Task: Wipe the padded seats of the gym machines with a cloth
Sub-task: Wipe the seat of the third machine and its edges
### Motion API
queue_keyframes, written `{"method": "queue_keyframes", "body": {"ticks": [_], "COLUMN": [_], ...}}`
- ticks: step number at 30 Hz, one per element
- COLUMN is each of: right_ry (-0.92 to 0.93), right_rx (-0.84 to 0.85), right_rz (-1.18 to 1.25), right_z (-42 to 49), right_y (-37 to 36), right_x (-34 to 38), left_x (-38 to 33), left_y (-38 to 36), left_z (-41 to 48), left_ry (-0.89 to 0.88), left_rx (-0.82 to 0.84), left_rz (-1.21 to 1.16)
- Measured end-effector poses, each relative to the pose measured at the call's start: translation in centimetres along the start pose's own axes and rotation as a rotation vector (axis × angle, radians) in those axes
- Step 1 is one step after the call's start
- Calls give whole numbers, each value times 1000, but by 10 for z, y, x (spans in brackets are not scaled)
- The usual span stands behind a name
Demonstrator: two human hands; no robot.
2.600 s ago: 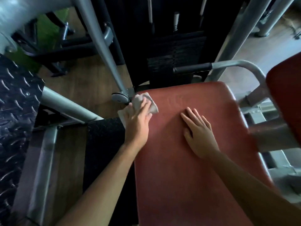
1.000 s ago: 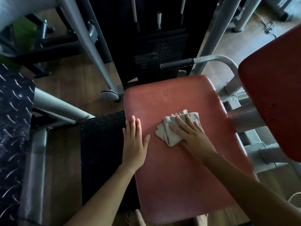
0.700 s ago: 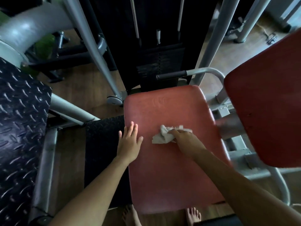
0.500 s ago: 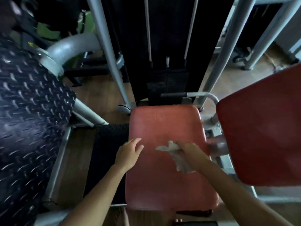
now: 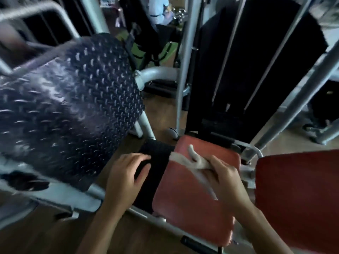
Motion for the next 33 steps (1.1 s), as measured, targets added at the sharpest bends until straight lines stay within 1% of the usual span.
{"method": "queue_keyframes", "body": {"ticks": [4,8,12,17,23,27,33], "right_ry": [163,255,434,622,679,729,671], "right_rx": [134,349,549,686,771,794,892], "right_rz": [93,197,196,178,146,141,158], "right_z": [7,1,-20,-61,-141,-197,-246], "right_y": [-49,-111,-171,-232,-309,-361,-444], "right_x": [49,84,122,179,257,306,352], "left_x": [32,62,87,107,137,168,216], "left_y": [53,105,153,206,273,310,358], "left_z": [-53,-122,-203,-301,-420,-496,-579], "left_ry": [123,286,460,631,800,831,892], "left_rx": [-40,-80,-152,-252,-314,-320,-349], "left_rz": [64,151,213,254,246,255,247]}}
Point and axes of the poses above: each hand's wrist, its own z-axis towards the middle knuckle, its own y-axis out of the back of the hand, x = y × z, the point moved 2 cm from there along z, towards the middle knuckle, and after that the axes turned 15 degrees about z, right-handed, at the moved point
